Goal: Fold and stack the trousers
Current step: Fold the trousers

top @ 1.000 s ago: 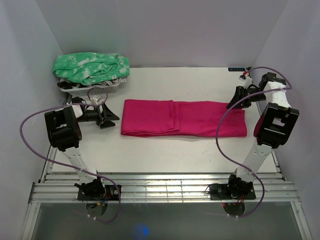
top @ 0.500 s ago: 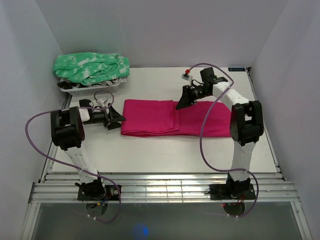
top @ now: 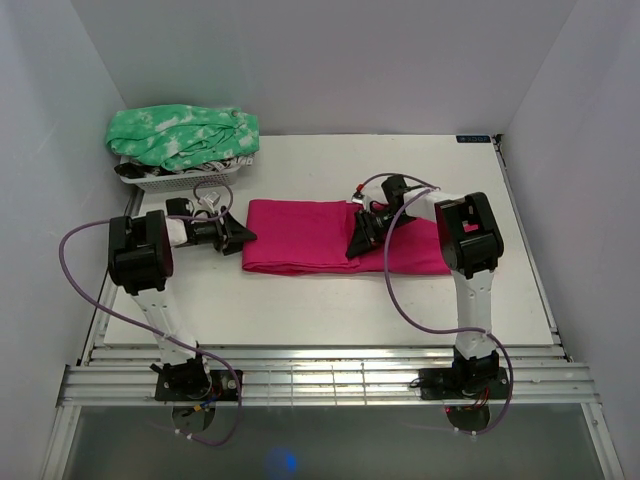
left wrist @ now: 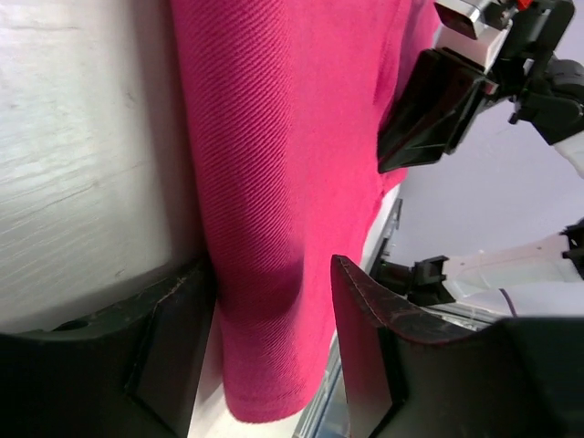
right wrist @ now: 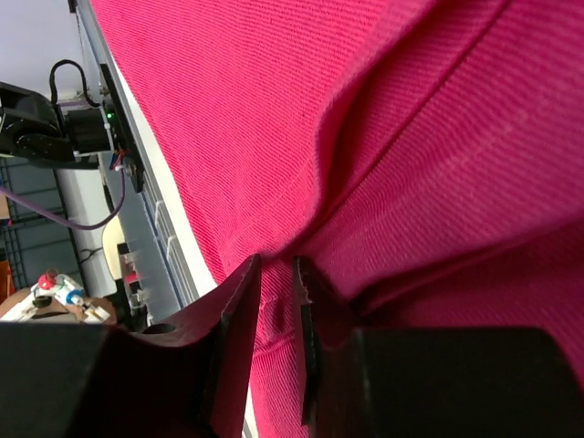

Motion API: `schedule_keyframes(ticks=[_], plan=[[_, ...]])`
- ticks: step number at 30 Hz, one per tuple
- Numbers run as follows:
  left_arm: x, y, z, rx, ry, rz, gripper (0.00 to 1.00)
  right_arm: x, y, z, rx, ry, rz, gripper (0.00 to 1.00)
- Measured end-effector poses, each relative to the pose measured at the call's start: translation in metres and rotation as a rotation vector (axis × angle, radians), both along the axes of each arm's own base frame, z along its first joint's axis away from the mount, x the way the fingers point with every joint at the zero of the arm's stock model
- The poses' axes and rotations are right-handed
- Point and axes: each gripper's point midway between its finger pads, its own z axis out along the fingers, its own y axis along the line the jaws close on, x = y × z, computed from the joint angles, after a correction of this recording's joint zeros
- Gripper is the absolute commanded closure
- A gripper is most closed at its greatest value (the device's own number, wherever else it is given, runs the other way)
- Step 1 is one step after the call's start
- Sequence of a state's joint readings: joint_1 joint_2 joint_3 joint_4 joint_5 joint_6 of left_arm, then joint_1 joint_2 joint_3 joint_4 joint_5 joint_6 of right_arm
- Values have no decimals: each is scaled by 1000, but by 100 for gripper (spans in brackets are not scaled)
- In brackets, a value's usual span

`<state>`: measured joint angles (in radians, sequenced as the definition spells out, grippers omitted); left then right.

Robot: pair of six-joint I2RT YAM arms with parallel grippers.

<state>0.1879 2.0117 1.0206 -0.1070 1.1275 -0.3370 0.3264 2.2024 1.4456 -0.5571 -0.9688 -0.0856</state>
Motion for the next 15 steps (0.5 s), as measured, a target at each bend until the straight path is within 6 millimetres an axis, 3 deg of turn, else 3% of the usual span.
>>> schedule_keyframes(ticks=[7, 10, 11, 15], plan=[[6, -9, -1, -49, 4, 14, 39, 1, 2, -2, -3, 9, 7, 74], [10, -9, -7, -58, 25, 32, 76, 0, 2, -3, -4, 5, 10, 74], [11, -9, -10, -59, 31, 35, 100, 0, 2, -3, -4, 4, 11, 74], [10, -8, -11, -65, 44, 45, 100, 0, 3, -4, -10, -8, 18, 76]])
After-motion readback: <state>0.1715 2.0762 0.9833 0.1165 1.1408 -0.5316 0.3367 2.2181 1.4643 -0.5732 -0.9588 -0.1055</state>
